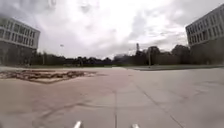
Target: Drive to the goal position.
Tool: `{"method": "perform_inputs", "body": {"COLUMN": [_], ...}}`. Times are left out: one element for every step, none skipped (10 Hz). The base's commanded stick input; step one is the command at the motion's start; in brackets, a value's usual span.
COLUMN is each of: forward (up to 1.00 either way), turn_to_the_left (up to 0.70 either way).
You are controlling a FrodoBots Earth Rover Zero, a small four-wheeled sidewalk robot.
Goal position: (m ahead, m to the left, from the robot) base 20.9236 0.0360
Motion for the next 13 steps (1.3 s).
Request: {"method": "perform_inputs", "body": {"forward": [1.00,1.00,1.00,1.00,1.00,1.00,1.00,1.00,1.00,1.00,1.00,1.00,1.00], "turn_to_the_left": [0.00,0.00,0.00,0.00,0.00,0.00,0.00,0.00,0.00,0.00,0.00,-0.40,-0.31]}}
